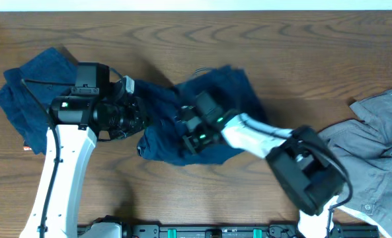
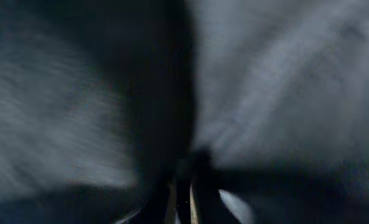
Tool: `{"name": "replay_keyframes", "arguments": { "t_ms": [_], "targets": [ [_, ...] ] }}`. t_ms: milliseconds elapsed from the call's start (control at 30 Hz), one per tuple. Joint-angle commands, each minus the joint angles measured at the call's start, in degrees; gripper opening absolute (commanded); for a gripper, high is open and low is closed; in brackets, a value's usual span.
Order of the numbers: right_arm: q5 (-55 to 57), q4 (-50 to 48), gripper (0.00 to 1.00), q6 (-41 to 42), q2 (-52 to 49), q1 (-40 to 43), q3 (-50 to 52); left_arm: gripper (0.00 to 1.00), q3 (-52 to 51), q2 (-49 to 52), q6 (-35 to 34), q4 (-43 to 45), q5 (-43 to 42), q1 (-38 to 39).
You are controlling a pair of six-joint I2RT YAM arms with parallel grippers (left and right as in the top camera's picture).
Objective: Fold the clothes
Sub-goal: 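Fold the right half of the navy shorts toward the left gripper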
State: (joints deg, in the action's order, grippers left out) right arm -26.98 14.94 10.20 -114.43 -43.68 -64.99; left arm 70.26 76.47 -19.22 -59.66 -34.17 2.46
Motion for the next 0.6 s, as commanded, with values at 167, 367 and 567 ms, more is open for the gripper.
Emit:
{"name": "replay_keyframes", "arguments": {
  "t_ms": [167,367,567],
  "targets": [
    [4.4,-0.5,0.33,4.8,2.2,0.1,-0.7,0.06,2.5,-1.6,-0.1,1.8,-7.0,0.0],
    [14.8,11.1,0.40,4.7,12.8,10.3,-0.7,0.06,2.4,-1.6,-0.1,1.8,-5.2,0.0],
    [22.8,24.8,0.41,-0.5,14.7,20.5,-0.3,0.06,2.2,-1.4,-0.1,2.0,-5.2,0.6]
  ]
}}
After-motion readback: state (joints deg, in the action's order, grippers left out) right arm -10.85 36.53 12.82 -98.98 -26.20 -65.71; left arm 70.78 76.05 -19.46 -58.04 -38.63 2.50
